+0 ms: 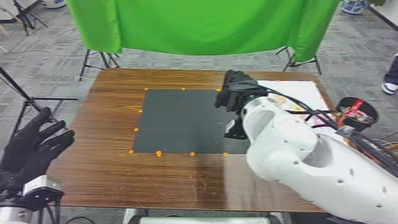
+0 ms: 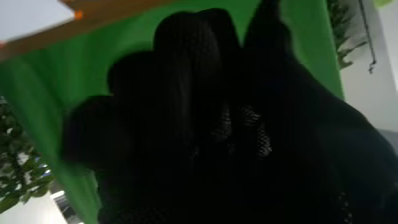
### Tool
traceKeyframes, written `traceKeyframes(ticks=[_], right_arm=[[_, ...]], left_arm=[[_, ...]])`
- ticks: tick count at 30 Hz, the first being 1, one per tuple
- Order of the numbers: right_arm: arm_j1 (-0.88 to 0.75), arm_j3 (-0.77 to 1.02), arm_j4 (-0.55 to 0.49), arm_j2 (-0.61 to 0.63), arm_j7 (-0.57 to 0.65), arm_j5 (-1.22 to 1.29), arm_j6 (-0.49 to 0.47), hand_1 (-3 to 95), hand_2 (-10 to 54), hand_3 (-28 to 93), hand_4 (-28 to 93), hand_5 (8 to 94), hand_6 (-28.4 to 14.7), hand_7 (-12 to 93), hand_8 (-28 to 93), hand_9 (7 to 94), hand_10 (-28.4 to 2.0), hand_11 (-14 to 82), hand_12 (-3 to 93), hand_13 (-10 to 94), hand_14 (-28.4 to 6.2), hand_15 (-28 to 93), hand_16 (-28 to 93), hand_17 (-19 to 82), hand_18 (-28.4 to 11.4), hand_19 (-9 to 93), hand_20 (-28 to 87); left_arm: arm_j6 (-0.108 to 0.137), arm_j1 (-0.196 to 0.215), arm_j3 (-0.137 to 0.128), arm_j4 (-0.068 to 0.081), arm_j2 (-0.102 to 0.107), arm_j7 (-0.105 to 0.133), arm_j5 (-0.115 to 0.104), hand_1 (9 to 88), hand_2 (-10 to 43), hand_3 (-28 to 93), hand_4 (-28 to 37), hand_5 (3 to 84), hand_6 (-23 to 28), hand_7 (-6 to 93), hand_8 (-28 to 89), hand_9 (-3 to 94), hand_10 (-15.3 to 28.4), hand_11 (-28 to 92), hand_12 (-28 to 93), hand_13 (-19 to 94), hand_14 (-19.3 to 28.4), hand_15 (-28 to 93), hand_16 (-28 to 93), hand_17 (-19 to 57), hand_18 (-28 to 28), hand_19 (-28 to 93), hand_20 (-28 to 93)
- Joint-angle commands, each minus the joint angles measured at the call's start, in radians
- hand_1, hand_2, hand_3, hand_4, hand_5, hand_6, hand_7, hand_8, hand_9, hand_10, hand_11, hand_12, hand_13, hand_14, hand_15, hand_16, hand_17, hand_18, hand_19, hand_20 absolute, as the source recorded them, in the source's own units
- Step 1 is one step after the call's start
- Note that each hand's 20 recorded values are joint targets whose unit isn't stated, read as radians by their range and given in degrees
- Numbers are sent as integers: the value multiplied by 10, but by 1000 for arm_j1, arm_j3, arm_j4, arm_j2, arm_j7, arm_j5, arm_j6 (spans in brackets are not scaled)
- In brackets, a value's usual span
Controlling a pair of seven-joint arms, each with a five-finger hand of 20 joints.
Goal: Arrange flowers
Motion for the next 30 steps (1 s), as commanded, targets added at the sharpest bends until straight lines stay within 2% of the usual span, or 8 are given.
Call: traceKeyframes(ticks=[1,6,15,16,17,21,24,30], right_arm=[[-204,121,-34,119,90,45,-63,412,-24,735,-177,722,-119,162,-52,804,-192,307,190,782,-139,585,140,610,-114,932,-65],[-245,126,-15,150,116,65,-64,401,-23,718,-180,704,-132,137,-69,784,-204,273,178,765,-147,572,131,607,-114,932,-144],[-245,75,40,179,152,44,-46,396,-23,714,-179,693,-134,124,-73,763,-211,232,166,755,-151,566,124,613,-107,932,-231],[-252,72,39,183,157,35,-41,396,-24,714,-179,693,-134,124,-73,763,-211,232,166,755,-151,566,124,613,-108,932,-233],[-251,72,42,183,158,32,-44,396,-24,715,-179,693,-134,125,-74,763,-210,232,165,755,-151,566,123,613,-108,932,-235],[-261,65,43,189,165,7,-35,395,-25,715,-180,691,-134,126,-72,762,-210,233,166,755,-150,566,123,614,-107,932,-238],[-285,77,40,193,174,-21,-32,394,-25,717,-180,690,-131,130,-72,760,-208,236,168,757,-147,567,123,613,-110,932,-234],[-230,12,84,203,182,-50,19,391,-19,716,-181,689,-128,135,-72,761,-204,246,171,759,-144,573,125,614,-113,932,-212]], left_arm=[[6,37,0,-6,-53,-7,6,300,63,616,-196,296,59,68,-69,262,184,213,118,200,280,542,-113,-58,284,570,-73],[16,38,16,-4,-30,22,-12,300,62,617,-197,296,59,68,-69,262,184,212,118,200,279,543,-113,-58,284,570,-73],[15,11,27,-2,-16,10,-4,300,63,617,-197,296,59,69,-70,262,184,214,118,199,279,542,-113,-58,284,570,-73],[6,0,25,-1,-31,-16,10,300,63,617,-197,296,59,69,-70,262,184,214,118,199,279,542,-113,-58,284,571,-73],[10,6,25,-1,-22,-2,2,299,63,617,-197,296,59,69,-70,262,184,214,118,199,279,542,-113,-58,284,570,-73],[9,6,30,-2,-32,-11,6,300,63,617,-198,296,59,70,-70,261,184,214,118,199,279,543,-113,-58,284,571,-73],[-8,-5,25,-5,-64,-57,33,300,63,618,-199,296,60,70,-70,261,184,215,118,199,279,544,-114,-58,284,571,-73],[-3,-12,35,-2,-53,-54,25,300,63,619,-199,297,60,69,-70,261,184,216,117,199,279,544,-114,-58,284,571,-73]])
